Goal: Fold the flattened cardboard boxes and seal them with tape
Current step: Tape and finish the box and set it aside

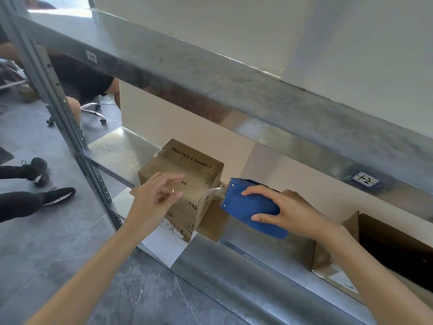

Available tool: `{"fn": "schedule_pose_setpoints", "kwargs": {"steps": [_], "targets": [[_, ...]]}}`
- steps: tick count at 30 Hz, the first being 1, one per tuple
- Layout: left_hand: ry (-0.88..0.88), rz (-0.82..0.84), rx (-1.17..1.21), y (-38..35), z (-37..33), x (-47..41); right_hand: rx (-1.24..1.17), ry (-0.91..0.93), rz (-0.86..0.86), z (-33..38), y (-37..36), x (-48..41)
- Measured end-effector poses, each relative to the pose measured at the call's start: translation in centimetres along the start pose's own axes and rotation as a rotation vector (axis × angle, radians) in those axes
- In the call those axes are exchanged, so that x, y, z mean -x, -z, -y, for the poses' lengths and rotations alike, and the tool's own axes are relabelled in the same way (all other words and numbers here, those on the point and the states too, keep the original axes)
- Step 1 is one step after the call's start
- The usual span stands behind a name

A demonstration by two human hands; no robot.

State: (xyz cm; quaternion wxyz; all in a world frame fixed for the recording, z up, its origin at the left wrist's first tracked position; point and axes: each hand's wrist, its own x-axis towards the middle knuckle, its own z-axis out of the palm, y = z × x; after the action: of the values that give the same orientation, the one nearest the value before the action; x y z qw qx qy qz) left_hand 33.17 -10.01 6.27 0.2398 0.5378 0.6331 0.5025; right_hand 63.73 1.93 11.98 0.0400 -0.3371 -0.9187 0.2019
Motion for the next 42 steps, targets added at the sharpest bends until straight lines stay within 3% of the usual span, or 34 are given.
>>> {"fn": "schedule_pose_setpoints", "kwargs": {"steps": [9, 22, 32, 36, 39, 42], "targets": [[-0.003, -0.029, 0.12, -2.8, 2.4, 1.4, 0.126, -0.011, 0.039, -1.5, 0.0, 0.4], [-0.198, -0.114, -0.014, -5.5, 5.2, 0.6, 0.2, -0.043, 0.012, -2.6, -1.4, -1.2], [-0.471, -0.076, -0.459, -2.2, 6.7, -2.5, 0.29, -0.027, 0.0, -3.2, -1.6, -2.0], [-0.485, 0.004, -0.447, -1.7, 6.8, -3.3, 0.311, -0.028, 0.003, -3.2, -1.5, -1.8], [-0.407, 0.103, -0.3, -2.0, 6.8, -3.5, 0.311, -0.025, 0.002, -3.0, -1.6, -1.9], [-0.334, 0.052, -0.22, -2.4, 6.4, -3.4, 0.304, -0.02, 0.003, -2.8, -1.7, -2.2]]}}
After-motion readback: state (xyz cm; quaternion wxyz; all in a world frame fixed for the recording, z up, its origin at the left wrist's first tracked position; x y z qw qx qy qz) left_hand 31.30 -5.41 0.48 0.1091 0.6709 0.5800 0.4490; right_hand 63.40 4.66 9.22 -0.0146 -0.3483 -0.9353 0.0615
